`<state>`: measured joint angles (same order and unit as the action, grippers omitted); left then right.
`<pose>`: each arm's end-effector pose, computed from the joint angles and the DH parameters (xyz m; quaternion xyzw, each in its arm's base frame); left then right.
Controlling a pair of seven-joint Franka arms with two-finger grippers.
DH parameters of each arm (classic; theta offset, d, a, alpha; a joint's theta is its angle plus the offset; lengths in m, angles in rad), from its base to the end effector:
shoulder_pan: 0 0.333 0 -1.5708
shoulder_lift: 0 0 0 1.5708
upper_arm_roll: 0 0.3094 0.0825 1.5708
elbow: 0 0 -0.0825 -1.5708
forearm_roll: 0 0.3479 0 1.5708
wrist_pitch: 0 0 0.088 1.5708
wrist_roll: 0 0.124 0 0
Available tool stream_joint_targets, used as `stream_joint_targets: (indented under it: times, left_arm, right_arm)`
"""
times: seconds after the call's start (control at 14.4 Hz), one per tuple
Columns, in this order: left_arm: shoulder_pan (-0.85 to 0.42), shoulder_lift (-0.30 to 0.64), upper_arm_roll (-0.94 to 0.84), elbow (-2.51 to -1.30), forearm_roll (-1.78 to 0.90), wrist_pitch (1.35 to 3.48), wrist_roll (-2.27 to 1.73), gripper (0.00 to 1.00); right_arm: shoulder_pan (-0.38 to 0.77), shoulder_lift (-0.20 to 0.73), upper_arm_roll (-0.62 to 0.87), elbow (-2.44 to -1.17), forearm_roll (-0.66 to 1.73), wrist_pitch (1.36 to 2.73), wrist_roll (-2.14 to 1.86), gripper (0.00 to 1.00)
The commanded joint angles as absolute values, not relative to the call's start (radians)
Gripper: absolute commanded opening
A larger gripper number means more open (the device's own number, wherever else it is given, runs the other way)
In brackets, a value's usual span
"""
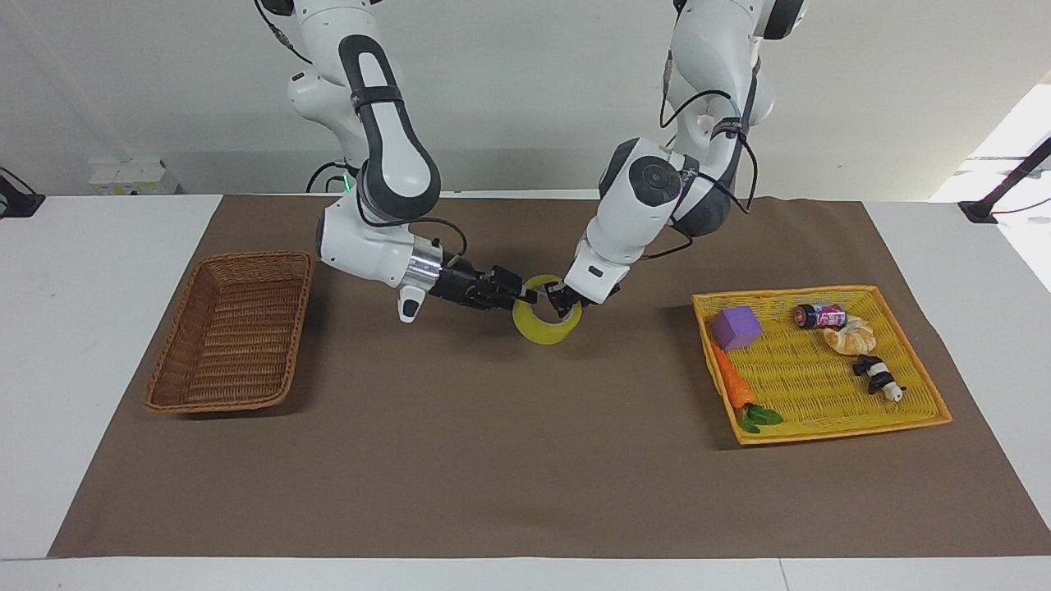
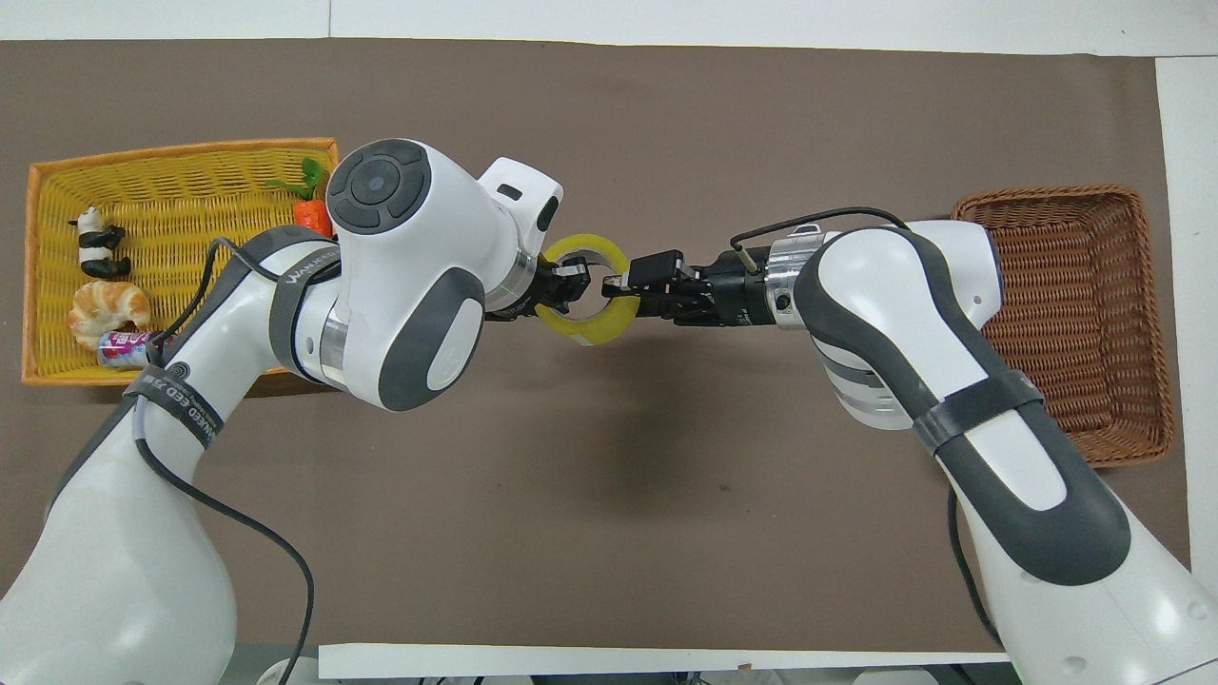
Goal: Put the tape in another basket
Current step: 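Grasp the tape roll with the right gripper beside the left gripper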
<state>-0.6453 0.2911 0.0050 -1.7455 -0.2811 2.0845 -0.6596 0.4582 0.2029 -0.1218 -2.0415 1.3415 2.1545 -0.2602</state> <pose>0.4789 -0.3794 0.4058 0.9893 0.0753 -0.0555 0.1122 0.5190 0.2406 0.3682 -0.8614 0.1165 0.0495 0.4918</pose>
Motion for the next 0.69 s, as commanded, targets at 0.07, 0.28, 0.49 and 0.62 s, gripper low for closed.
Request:
stream_joint_targets:
  times: [0.07, 0.28, 0.49, 0.62]
  left_arm:
    - [-0.643, 0.268, 0.011, -1.747, -0.299, 2.062, -0.663, 0.01]
    - [-0.644, 0.256, 0.02, -1.747, -0.296, 2.057, -0.672, 0.85]
    - [-0.577, 0.192, 0.066, -1.65, -0.29, 1.859, -0.66, 1.0]
    - [-0.476, 0.19, 0.074, -1.548, -0.282, 1.719, -0.657, 1.0]
  right_arm:
    - [0.459, 0.16, -0.117, -2.057, 1.351, 2.175, -0.213, 0.0]
    - [0.457, 0.153, -0.117, -2.057, 1.348, 2.175, -0.215, 0.0]
    - [0.457, 0.153, -0.117, -2.057, 1.345, 2.174, -0.219, 0.0]
    - [0.448, 0.152, -0.121, -2.057, 1.325, 2.168, -0.224, 0.0]
